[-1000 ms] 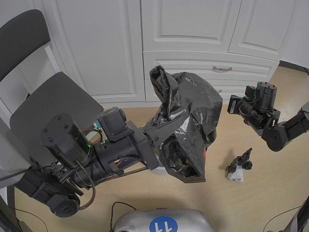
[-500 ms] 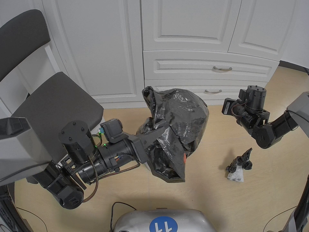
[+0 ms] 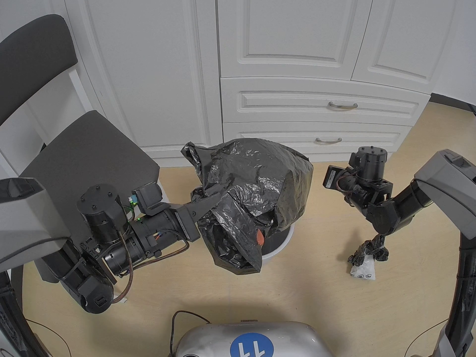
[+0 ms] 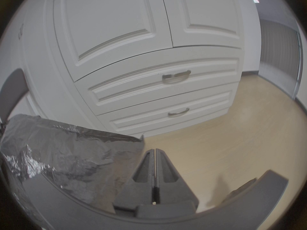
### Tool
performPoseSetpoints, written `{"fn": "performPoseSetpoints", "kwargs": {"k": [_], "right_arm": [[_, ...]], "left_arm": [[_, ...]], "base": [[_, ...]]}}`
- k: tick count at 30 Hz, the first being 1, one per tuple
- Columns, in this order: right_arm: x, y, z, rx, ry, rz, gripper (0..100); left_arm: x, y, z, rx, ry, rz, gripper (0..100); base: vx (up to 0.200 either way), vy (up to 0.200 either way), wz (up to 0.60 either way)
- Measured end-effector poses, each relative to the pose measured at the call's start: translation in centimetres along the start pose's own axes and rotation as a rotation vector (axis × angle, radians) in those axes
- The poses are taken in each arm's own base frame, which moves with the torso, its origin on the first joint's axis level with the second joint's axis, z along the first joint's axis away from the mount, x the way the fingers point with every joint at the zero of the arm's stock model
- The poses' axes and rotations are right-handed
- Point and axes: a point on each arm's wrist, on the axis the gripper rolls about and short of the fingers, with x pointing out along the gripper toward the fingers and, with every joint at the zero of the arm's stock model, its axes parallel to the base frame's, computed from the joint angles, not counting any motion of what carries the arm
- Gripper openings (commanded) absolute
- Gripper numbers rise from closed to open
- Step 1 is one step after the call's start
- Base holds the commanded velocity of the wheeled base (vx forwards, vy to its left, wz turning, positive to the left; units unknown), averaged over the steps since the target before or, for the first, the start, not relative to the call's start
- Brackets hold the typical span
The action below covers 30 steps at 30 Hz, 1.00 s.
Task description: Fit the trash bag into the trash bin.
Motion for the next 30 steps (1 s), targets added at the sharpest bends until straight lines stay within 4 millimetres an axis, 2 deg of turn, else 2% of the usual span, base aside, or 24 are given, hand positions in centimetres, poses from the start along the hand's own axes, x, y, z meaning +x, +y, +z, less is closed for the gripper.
{"fn": "performPoseSetpoints", "kwargs": {"k": [5, 9, 19, 30], "right_arm": [[1.4, 2.1, -1.1, 0.141, -0.015, 0.057, 0], [2.3, 4.6, -3.2, 0.229, -0.005, 0.119, 0], [0.6, 12.5, -8.6, 0.274, 0.064, 0.344, 0], [-0.2, 14.8, -13.7, 0.257, 0.177, 0.408, 0]], "left_arm": [[-0.6, 0.3, -0.3, 0.006, 0.029, -0.007, 0], [-1.5, 0.8, -0.1, 0.023, 0.064, -0.039, 0], [-3.1, 2.2, 1.5, 0.045, 0.031, 0.000, 0], [-3.0, 2.8, 1.5, 0.078, 0.030, 0.013, 0]], "base": [[0.000, 0.000, 0.00], [0.000, 0.000, 0.00], [0.000, 0.000, 0.00], [0.000, 0.000, 0.00]]}}
